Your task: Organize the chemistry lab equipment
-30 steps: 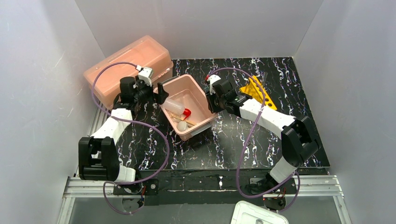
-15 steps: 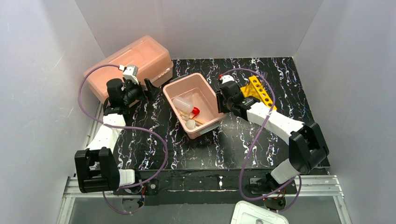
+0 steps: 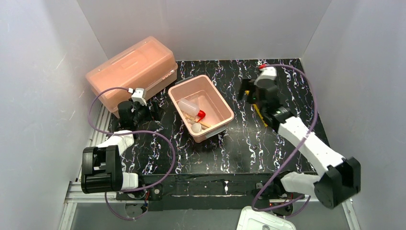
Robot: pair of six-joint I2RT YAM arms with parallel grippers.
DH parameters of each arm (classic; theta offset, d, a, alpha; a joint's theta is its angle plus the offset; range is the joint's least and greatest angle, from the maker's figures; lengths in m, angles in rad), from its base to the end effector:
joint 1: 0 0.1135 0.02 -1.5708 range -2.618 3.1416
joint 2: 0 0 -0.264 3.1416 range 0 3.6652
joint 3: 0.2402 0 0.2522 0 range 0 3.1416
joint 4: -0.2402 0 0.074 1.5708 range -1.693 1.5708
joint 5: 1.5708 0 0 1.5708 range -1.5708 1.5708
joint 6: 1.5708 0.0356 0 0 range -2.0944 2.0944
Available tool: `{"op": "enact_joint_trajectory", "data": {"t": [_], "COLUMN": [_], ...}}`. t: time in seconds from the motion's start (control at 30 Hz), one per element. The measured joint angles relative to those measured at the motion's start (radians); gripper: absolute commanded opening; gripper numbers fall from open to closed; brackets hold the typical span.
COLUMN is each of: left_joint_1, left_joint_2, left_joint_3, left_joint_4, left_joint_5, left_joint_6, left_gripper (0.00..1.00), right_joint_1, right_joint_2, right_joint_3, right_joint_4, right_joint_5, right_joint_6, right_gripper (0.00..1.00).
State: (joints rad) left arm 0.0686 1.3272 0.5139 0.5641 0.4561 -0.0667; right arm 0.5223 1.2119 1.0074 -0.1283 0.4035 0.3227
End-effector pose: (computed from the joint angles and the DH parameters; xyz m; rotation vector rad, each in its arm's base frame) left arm 0.2714 0.0029 0.2068 0.2006 1.8020 -0.4128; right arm 0.2498 0.1277 0.3348 0.0844 1.8787 0.1965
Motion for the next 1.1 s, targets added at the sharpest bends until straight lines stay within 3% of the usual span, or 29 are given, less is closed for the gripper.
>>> {"op": "enact_joint_trajectory", "data": {"t": [0.23,0.43,0.67,0.87,1.1], "left_joint_1": [0.019,0.027,0.030,0.035,0.035], "left_joint_2": [0.001,-0.026,-0.013,0.165,0.177], "left_joint_3": [-0.038,-0.047,-0.206,-0.307,-0.300], "left_joint_4": [0.056,0.030,0.206,0.481,0.546], "left_joint_5": [-0.039,-0.087,-0.160,-0.184,-0.179], "left_joint_6": [0.001,0.000,0.011,0.012,0.021], "left_gripper": [0.99,0.99,0.99,0.99,0.99], "right_joint_1": [-0.260,-0.444,-0.462,-0.465,-0.468], "right_joint_2": [-0.206,-0.143,-0.090,-0.021,0.102], "right_joint_3": [-0.310,-0.561,-0.676,-0.795,-0.819], "right_joint_4": [0.266,0.514,0.714,1.000,1.205], "right_joint_5": [0.149,0.205,0.211,0.165,0.000], "right_joint_6": [-0.070,-0.072,-0.098,-0.120,-0.194], "right_gripper": [0.98,0.98,0.98,0.98,0.99]}}
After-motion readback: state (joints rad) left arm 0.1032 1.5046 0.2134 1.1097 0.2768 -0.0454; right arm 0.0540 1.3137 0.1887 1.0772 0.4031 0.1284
